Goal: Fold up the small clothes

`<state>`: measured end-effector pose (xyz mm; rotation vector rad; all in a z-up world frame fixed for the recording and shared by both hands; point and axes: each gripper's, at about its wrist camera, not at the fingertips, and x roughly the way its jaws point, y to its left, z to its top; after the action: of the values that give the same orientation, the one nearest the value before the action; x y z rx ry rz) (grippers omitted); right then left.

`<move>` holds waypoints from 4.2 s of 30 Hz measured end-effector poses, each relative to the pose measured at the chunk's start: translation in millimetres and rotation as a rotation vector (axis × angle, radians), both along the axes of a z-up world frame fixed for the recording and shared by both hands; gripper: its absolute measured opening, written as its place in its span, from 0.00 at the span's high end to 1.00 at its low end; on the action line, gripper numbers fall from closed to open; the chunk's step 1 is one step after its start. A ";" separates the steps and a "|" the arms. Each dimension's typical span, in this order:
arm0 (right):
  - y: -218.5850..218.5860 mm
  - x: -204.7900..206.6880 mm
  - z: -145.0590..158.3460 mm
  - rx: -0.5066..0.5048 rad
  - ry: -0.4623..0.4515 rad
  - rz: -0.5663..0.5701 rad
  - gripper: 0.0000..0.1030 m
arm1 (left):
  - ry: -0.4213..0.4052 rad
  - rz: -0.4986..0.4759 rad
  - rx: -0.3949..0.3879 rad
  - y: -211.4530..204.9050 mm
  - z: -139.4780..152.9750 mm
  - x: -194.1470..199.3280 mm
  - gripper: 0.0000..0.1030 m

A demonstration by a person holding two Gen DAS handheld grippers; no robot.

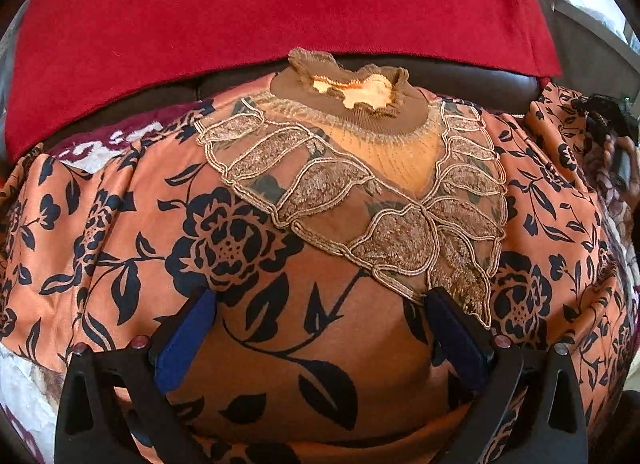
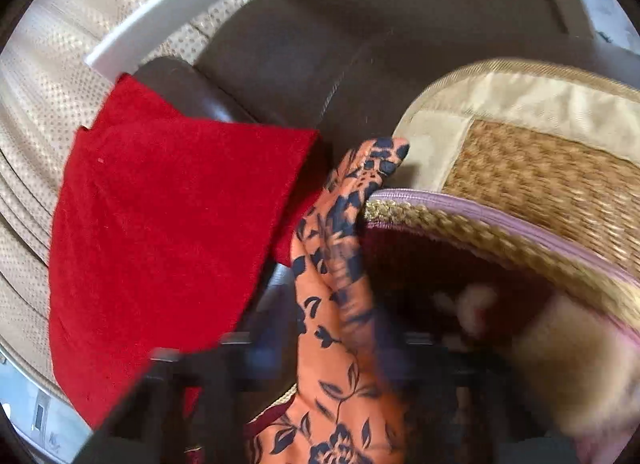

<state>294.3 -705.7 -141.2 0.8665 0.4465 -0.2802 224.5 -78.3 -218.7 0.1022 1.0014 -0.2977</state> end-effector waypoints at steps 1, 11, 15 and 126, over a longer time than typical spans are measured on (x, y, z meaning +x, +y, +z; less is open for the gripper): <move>-3.4 6.3 -4.0 0.015 0.013 -0.002 0.84 | 0.007 -0.006 -0.003 0.7 -0.1 1.0 0.00; 78.1 -25.2 46.9 0.033 -0.210 0.201 0.91 | -0.075 -0.001 0.057 3.6 22.9 0.7 0.00; 154.9 -39.3 79.1 0.031 -0.270 0.372 0.91 | -0.161 0.120 0.072 38.0 42.3 2.9 0.00; 354.7 -40.9 -52.5 0.211 0.036 0.386 0.28 | -0.279 1.090 -0.405 420.4 42.6 -38.6 0.00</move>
<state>253.4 -351.0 -193.7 0.9603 0.6735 0.1086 185.9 342.0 -176.1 -0.7369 0.5860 0.5082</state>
